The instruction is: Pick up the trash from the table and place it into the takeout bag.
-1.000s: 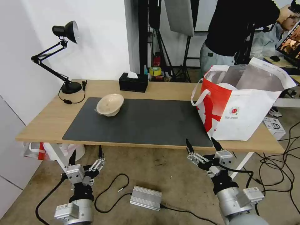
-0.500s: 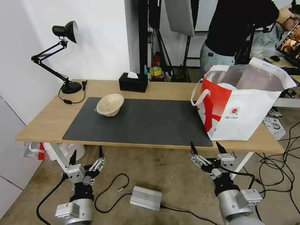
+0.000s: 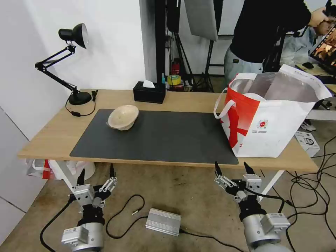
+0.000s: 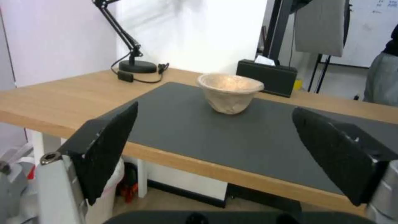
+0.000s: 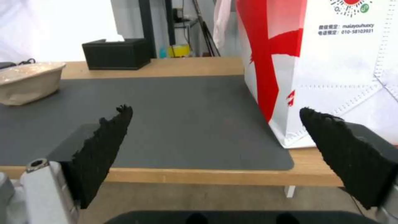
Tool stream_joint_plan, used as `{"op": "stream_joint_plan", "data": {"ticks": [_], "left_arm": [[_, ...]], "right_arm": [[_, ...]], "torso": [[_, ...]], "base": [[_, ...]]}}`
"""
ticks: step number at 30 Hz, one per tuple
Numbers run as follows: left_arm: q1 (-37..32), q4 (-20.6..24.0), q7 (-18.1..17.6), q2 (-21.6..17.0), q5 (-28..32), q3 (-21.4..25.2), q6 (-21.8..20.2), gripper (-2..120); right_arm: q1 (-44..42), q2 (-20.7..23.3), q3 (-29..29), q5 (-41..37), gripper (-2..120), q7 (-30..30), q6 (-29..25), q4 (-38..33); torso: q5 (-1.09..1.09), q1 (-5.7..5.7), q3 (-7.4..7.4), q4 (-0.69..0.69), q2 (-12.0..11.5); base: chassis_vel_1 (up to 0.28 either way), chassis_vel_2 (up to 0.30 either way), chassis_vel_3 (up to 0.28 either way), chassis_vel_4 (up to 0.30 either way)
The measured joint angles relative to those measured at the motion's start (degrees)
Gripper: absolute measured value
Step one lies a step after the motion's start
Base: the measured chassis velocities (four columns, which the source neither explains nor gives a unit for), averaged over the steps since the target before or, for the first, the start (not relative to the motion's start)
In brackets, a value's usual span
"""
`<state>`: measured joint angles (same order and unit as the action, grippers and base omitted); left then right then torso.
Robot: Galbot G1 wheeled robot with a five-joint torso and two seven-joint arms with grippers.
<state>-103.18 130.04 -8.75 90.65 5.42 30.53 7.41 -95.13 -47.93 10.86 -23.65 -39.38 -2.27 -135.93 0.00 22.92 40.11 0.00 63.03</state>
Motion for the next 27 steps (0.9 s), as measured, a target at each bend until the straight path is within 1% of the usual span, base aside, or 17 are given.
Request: {"op": "stream_joint_plan", "data": {"ticks": [27], "left_arm": [[-0.32,0.01,0.12,-0.02,-0.21,-0.17,-0.02,100]], "right_arm": [[-2.33,0.14,0.02,1.06,100,-2.51,1.67,-1.36]], "torso": [[0.00,0.00,0.00,0.00,0.00]], "base": [[0.000,0.000,0.000,0.000]]}}
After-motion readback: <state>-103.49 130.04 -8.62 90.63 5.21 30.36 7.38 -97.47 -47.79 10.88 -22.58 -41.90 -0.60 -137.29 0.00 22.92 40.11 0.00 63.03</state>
